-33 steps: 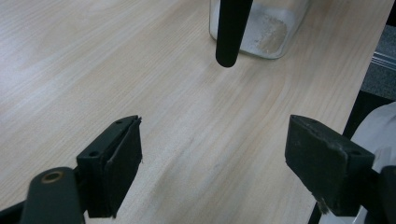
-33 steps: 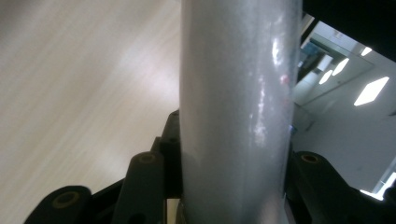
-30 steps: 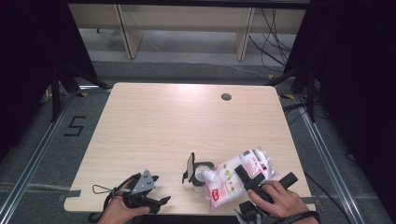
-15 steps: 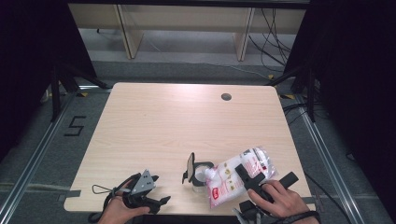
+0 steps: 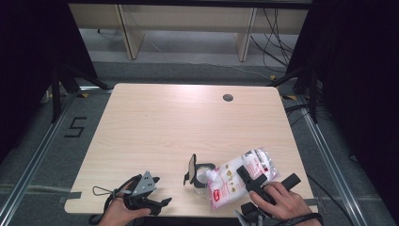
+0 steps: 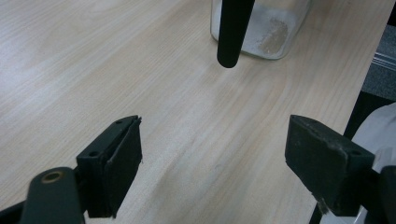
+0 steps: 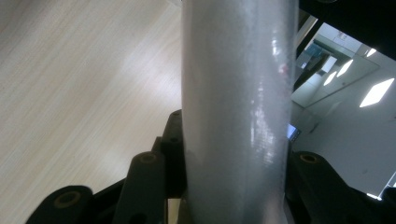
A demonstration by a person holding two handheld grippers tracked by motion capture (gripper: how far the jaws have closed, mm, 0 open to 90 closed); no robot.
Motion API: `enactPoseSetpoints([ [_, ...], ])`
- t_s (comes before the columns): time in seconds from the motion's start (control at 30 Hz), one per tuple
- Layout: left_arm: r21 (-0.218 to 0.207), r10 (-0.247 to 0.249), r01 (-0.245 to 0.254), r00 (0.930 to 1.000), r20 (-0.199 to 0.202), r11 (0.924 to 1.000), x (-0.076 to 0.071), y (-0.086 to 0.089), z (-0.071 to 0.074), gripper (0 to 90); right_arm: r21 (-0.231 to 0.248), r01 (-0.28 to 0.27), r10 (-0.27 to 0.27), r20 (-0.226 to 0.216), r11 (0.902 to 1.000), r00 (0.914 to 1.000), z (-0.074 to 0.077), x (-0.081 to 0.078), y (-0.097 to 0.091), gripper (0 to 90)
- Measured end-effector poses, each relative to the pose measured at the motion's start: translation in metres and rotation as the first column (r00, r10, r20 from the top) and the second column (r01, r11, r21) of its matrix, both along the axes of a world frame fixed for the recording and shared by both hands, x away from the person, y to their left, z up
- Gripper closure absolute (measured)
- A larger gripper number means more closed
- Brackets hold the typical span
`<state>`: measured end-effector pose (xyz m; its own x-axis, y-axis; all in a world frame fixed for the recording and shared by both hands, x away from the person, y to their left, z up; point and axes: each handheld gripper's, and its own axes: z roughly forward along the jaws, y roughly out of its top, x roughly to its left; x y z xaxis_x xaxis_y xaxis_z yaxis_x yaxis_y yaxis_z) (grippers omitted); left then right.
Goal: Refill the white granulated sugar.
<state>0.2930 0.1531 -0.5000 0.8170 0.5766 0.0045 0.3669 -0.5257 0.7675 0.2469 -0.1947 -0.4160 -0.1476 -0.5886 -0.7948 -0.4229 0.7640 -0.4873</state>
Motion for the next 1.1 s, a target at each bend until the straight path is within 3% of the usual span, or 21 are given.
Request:
enactPoseSetpoints([
  [0.07,-0.013,0.007,-0.007,1.0000,-0.006,0.9999,-0.0008,-0.0010,-0.0005,18.5,0.001,0.002,-0.002,-0.003,1.0000,1.0000,-0.0001,0.0002,-0.0001,63.0],
  [0.2,0.004,0.007,-0.007,1.0000,0.000,1.0000,-0.0003,0.0002,0.0002,18.5,0.001,0.001,-0.001,-0.002,1.0000,1.0000,-0.0002,0.0004,-0.0002,63.1],
  [1.1,0.002,0.007,-0.007,1.0000,0.000,1.0000,-0.0001,0.0001,0.0000,18.4,-0.009,-0.009,0.009,-0.007,0.9999,0.9999,0.0000,0.0022,-0.0003,63.7],
])
